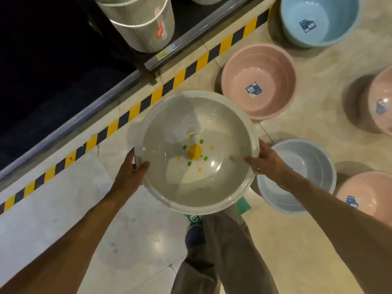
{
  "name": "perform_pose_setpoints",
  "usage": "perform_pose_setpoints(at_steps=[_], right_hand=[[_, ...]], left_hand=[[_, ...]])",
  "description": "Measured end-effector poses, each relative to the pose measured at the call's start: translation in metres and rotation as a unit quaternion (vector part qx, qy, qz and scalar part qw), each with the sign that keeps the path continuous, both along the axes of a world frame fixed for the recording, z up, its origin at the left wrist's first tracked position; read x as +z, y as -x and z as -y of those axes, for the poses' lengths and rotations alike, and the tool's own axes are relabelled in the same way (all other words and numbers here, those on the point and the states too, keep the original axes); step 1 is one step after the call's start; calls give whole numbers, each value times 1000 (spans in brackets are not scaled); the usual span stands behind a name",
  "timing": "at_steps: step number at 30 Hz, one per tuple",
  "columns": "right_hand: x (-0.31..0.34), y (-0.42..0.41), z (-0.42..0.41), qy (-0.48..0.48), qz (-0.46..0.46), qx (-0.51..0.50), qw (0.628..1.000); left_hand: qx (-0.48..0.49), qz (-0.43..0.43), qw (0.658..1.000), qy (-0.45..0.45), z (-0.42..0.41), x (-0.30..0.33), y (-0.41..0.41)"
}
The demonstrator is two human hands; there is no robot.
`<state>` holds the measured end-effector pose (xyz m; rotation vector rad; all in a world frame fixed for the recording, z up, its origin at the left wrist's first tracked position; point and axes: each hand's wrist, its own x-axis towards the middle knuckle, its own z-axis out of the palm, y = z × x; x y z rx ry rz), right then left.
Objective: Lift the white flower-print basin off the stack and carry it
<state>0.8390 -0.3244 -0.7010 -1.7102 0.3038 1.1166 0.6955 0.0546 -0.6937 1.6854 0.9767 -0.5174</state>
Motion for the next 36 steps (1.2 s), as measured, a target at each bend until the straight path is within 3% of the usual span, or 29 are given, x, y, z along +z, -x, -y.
perform_pose_setpoints(at_steps=[20,29,33,36], right_hand=[[-107,-60,-46,58,4,-60,996],[-135,-48,-56,108,2,-18,994],[-126,-54,-64,147,-12,9,989],[-108,-53,-65,169,14,88,982]], left_hand=[[-31,-55,998,-4,-44,-114,-83],[-52,-121,991,31,-40,-146,-87],[-116,-119,986,-19,-41,-127,-94],[-169,-72,978,-96,-28,-107,-101]])
